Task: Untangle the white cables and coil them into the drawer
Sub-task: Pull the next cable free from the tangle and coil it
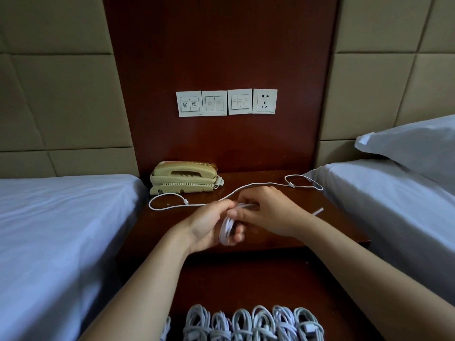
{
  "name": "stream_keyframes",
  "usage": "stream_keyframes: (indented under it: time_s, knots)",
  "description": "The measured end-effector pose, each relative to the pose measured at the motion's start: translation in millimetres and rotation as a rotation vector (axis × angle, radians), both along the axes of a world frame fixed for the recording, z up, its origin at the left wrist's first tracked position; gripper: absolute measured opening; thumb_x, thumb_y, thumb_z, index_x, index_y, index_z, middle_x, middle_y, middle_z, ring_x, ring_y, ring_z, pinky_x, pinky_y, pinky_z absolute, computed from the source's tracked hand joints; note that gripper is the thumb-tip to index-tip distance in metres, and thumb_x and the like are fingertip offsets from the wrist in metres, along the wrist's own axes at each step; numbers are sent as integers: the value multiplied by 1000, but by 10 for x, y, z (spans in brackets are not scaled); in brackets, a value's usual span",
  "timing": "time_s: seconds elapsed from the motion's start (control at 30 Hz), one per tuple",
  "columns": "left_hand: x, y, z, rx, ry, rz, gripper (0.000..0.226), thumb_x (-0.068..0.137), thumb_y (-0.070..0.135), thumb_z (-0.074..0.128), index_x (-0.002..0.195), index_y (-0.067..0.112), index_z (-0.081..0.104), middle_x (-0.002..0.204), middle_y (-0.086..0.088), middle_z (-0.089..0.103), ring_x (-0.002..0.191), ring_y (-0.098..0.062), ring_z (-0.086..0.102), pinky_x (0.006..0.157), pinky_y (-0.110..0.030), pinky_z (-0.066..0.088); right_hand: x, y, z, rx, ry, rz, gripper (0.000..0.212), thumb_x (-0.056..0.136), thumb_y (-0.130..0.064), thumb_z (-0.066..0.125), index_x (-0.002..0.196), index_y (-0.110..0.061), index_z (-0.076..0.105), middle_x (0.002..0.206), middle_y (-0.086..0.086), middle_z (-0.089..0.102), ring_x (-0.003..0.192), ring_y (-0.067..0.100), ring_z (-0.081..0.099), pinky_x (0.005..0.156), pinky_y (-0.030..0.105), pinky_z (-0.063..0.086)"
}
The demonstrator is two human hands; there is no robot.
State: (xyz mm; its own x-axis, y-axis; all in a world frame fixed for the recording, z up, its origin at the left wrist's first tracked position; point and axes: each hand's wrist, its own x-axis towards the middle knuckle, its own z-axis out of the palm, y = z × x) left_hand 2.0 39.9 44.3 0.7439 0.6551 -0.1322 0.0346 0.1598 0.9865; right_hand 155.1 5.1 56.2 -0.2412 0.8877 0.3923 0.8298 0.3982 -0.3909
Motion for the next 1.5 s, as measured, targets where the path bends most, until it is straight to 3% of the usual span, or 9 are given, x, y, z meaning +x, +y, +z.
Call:
stream_keyframes:
  time_s: [0.23, 0.37, 0.57, 0.77, 0.97, 1.13, 1.3, 1.4, 1.5]
  knots:
    - [156, -2, 7, 19, -104, 315, 41, 102, 19, 34, 62, 12, 38, 39, 3, 36, 30, -7, 32, 35, -11, 25, 16, 76, -124, 92, 100, -86, 43, 86, -45, 59, 57, -15, 49, 54, 0, 46, 55, 15, 42, 55, 35, 31]
    - [277, -45, -34, 354, 51, 642, 42, 102, 23, 33, 72, 3, 56, 44, 1, 48, 31, -7, 43, 37, -16, 35, 15, 73, -176, 156, 195, -117, 47, 88, -43, 58, 55, -11, 49, 51, 4, 44, 51, 14, 37, 51, 29, 25]
    - [275, -206, -84, 850, 271, 835, 41, 98, 45, 26, 87, 20, 56, 90, -4, 65, 93, -25, 60, 83, -38, 46, 3, 46, -189, 229, 440, -200, 45, 91, -37, 57, 61, -3, 57, 49, 2, 43, 46, 9, 34, 48, 27, 25]
    - [283, -218, -99, 848, 204, 875, 40, 98, 41, 27, 69, 25, 50, 84, -11, 67, 89, -31, 62, 75, -38, 44, -102, 53, -238, 292, 483, -269, 47, 91, -36, 56, 51, -14, 46, 46, -4, 37, 45, 10, 33, 49, 29, 25]
    - [319, -169, -140, 692, 163, 912, 52, 99, 40, 30, 83, 4, 64, 65, -4, 57, 75, -30, 62, 66, -33, 43, -170, 15, -283, 324, 475, -311, 49, 91, -40, 56, 51, -16, 41, 44, -5, 37, 43, 10, 32, 48, 30, 26]
    - [295, -166, -121, 650, 178, 936, 47, 100, 25, 35, 55, 12, 43, 73, -22, 61, 71, -32, 53, 62, -31, 29, -233, -10, -330, 340, 455, -350, 50, 89, -41, 57, 53, -10, 44, 45, -3, 38, 45, 12, 34, 49, 32, 27]
    - [224, -124, -72, 793, 231, 872, 53, 99, 20, 38, 47, 14, 33, 46, -1, 37, 47, -12, 37, 48, -28, 24, -201, -2, -327, 223, 548, -248, 53, 93, -36, 53, 58, 1, 38, 49, 0, 30, 49, 9, 25, 50, 30, 21]
    - [120, 22, -80, 792, 253, 819, 49, 99, 21, 37, 57, -1, 49, 57, -12, 52, 56, -20, 49, 50, -22, 33, -85, -4, -249, 29, 529, -85, 49, 95, -32, 50, 59, 0, 41, 52, -2, 29, 48, 6, 24, 50, 27, 21]
    - [29, 133, -127, 755, 261, 746, 48, 99, 23, 38, 59, 1, 52, 62, -15, 60, 77, -31, 64, 65, -33, 44, 32, 25, -213, -52, 407, -34, 39, 97, -25, 49, 61, -11, 51, 54, -4, 35, 48, 6, 28, 50, 26, 24]
